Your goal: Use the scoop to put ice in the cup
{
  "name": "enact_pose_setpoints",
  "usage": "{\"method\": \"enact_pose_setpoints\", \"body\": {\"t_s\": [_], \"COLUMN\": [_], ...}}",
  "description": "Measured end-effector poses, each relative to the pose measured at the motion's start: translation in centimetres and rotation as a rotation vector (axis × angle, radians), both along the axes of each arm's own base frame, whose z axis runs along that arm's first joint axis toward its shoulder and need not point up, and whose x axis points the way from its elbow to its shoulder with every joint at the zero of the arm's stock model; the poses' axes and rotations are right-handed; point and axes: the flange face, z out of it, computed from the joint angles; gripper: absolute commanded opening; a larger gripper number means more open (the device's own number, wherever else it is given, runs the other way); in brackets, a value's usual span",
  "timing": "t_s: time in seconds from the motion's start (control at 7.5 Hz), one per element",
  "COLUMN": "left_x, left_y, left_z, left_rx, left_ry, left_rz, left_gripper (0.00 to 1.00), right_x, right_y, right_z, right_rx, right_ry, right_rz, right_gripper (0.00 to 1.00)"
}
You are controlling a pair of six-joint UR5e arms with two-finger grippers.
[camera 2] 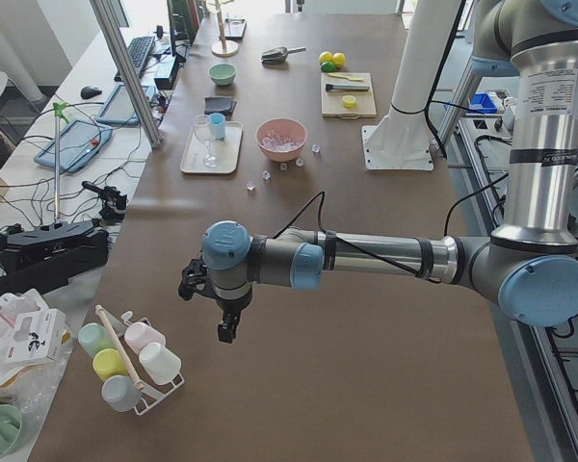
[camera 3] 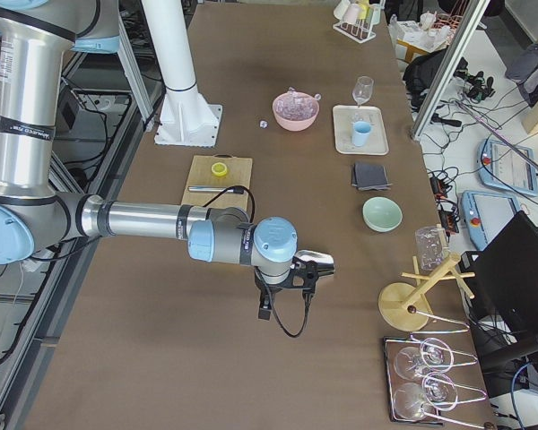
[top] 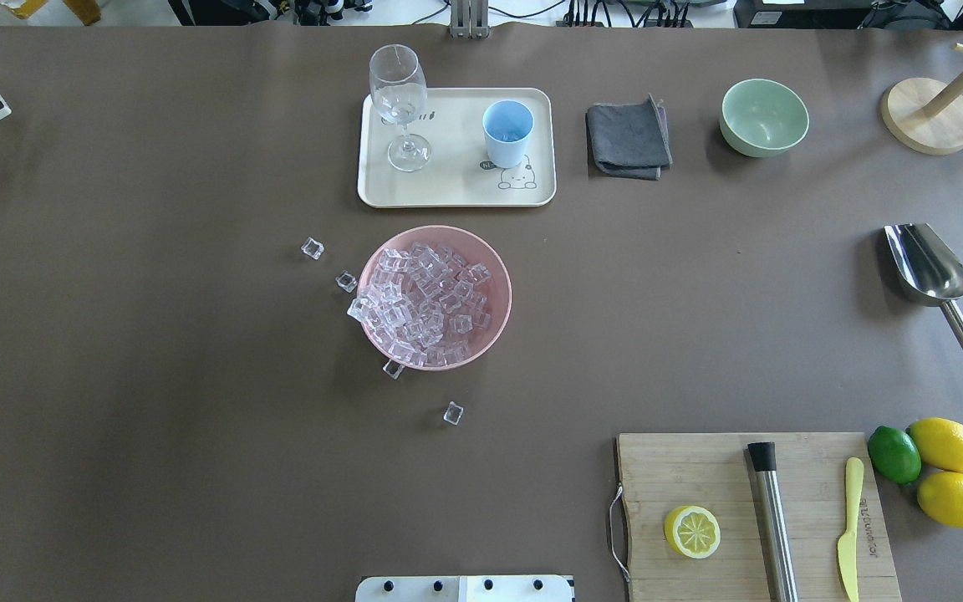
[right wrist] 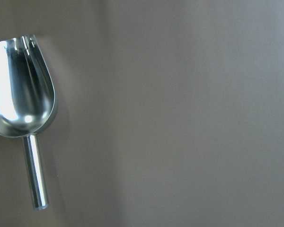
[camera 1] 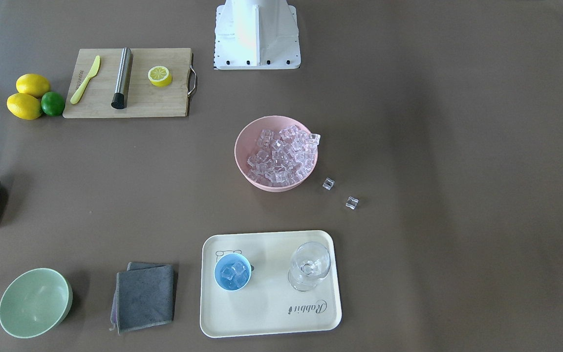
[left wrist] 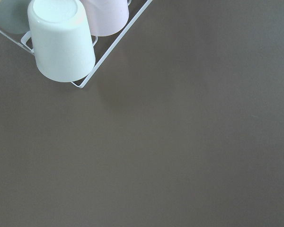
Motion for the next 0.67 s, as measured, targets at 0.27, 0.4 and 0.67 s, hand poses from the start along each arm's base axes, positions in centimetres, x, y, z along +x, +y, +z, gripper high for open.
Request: {"method": "enact_pose_setpoints", "body": {"t_s": [0.27,0.4,0.67], "left_x": [0.05,0.1,0.13], "left_y": [-0.08,-0.05,-0.03], "left_z": [-0.01,0.05,0.1], "left_rx": [0.0,-0.001,-0.003], "left_ry": [0.0,0.0,0.0], "left_rz": [0.001,0.002,0.002], "left_gripper": [0.99,0.99,0.99], "right_x": [0.07,0.13,0.19], "right_y": [0.04,0.04,-0.07], "right_z": [0.01,0.07,0.07], "right_rx": [-0.002,-0.002,-0.001], "right_ry": [0.006,0.013,0.021], "right_rz": [0.001,0.0,0.0], "right_gripper": [0.99,0.99,0.99]}}
